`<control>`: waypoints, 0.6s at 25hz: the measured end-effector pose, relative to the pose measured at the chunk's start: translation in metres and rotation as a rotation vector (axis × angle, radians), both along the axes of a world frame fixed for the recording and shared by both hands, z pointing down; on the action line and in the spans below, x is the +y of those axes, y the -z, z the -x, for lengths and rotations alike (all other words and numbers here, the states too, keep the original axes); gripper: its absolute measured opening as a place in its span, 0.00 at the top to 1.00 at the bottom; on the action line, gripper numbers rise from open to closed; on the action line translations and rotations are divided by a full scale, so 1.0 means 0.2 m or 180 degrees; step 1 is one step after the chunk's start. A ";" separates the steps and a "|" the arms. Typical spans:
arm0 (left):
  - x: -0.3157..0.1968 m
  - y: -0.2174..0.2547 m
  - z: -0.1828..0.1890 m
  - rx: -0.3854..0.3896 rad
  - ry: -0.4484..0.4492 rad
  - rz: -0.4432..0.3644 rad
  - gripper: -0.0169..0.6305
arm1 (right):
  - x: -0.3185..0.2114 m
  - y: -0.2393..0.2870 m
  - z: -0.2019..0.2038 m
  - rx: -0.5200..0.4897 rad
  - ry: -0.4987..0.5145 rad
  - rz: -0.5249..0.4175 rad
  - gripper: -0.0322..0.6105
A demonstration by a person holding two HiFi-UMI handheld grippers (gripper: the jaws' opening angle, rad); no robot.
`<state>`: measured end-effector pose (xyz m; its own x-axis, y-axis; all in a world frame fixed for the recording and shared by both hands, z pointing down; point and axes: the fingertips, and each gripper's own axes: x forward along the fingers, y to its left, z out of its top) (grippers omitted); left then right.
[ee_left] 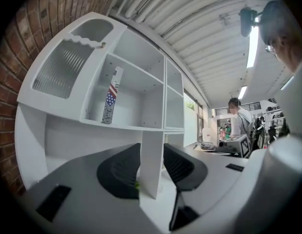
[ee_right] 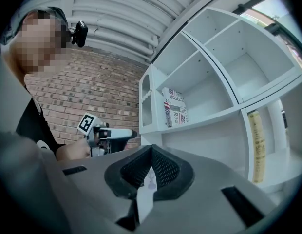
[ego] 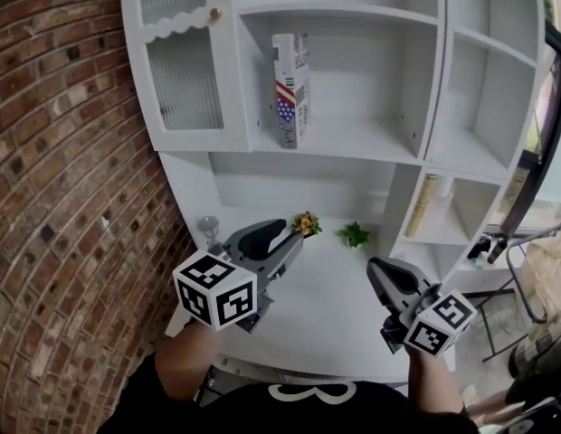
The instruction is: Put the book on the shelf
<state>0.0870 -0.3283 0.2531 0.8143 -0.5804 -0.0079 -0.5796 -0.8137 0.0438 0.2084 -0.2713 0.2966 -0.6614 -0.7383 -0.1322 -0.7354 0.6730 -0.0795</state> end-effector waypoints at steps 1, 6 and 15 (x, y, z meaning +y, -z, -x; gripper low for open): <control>0.04 -0.02 0.01 0.0017 -0.0036 0.0006 0.78 | 0.01 0.00 0.02 -0.0016 0.0001 0.0005 0.93; 0.22 -0.09 0.07 0.0219 -0.0235 0.0068 0.90 | 0.07 -0.03 0.13 -0.0023 0.0068 0.0033 0.93; 0.42 -0.30 0.07 0.0325 -0.0498 0.0178 0.97 | 0.20 -0.17 0.25 -0.0108 0.0189 0.0134 0.93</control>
<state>0.0728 -0.2453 0.3134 0.8913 -0.4486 -0.0663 -0.4364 -0.8882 0.1435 0.1594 -0.2311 0.3302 -0.6998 -0.7034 -0.1249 -0.6907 0.7108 -0.1328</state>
